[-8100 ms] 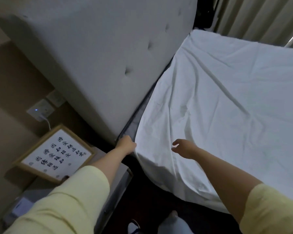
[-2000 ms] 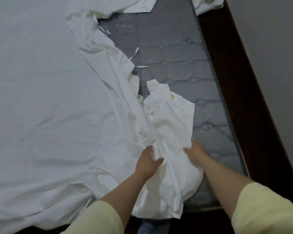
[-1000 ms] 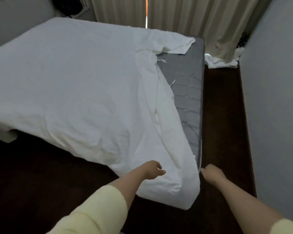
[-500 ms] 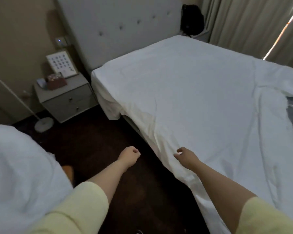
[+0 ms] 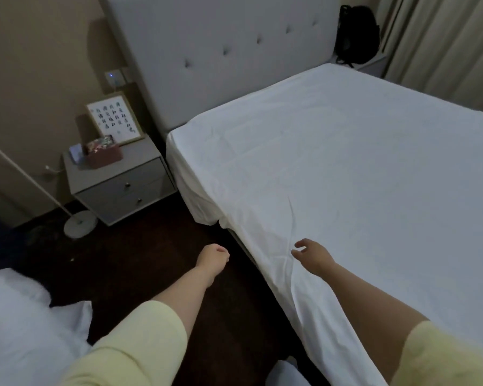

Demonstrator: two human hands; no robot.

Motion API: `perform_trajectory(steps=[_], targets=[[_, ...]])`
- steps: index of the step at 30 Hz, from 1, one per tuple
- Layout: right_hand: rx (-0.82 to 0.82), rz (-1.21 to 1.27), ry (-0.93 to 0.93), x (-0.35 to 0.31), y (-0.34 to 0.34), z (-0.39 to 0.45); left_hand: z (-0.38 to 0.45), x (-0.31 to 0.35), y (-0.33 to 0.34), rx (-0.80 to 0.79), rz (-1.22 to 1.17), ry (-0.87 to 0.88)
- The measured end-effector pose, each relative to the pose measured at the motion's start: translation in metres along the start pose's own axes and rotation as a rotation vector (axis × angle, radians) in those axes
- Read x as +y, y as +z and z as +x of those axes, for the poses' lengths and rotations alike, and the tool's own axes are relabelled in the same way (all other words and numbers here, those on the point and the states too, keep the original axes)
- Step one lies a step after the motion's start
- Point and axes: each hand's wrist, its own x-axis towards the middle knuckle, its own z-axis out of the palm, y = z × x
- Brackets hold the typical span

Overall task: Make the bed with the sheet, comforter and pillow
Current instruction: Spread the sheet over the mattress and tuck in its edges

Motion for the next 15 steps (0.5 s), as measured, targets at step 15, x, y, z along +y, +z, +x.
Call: perform_trajectory(steps=[15], targets=[[-0.035, -0.060, 0.053, -0.145, 0.110, 0.246, 0.310, 0.018, -0.041, -0.184, -0.141, -0.286]])
